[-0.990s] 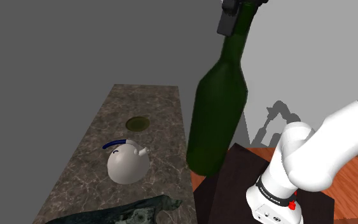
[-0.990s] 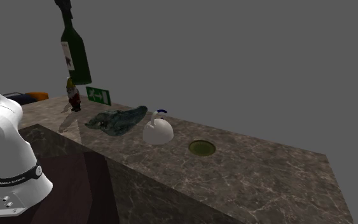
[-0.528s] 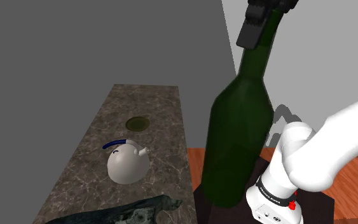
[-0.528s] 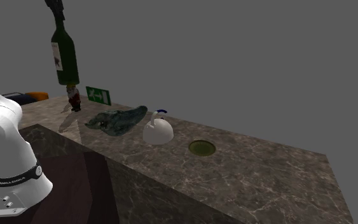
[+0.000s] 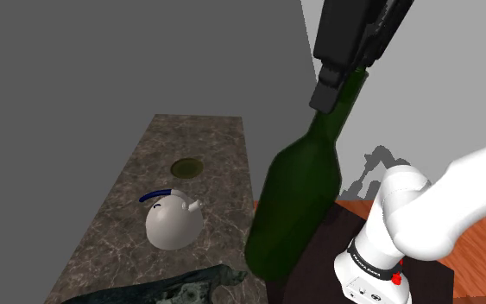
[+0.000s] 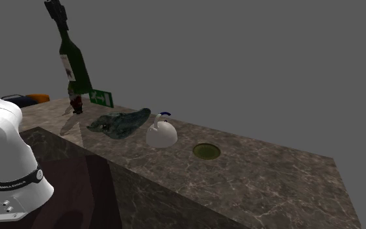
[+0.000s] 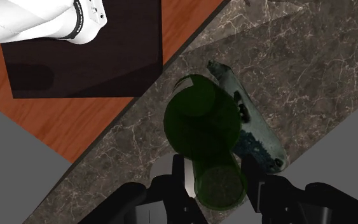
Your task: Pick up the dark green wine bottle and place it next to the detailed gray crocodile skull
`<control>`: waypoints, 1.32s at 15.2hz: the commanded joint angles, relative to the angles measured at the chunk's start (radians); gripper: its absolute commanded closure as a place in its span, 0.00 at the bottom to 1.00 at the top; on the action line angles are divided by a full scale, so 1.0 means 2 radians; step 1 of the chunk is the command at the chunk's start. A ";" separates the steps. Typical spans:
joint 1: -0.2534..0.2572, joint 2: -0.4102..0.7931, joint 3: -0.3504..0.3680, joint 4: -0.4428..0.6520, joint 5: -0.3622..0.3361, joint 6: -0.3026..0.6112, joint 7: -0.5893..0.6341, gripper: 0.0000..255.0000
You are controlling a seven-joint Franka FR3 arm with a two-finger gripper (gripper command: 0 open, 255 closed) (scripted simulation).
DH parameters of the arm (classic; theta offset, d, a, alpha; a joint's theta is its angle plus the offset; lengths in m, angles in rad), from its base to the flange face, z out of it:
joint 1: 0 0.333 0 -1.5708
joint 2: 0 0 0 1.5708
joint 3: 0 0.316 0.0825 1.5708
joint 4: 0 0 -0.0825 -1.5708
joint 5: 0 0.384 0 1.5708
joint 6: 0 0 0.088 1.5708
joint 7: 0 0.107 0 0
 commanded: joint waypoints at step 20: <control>0.023 -0.098 -0.002 -0.226 0.027 0.130 -0.026 1.00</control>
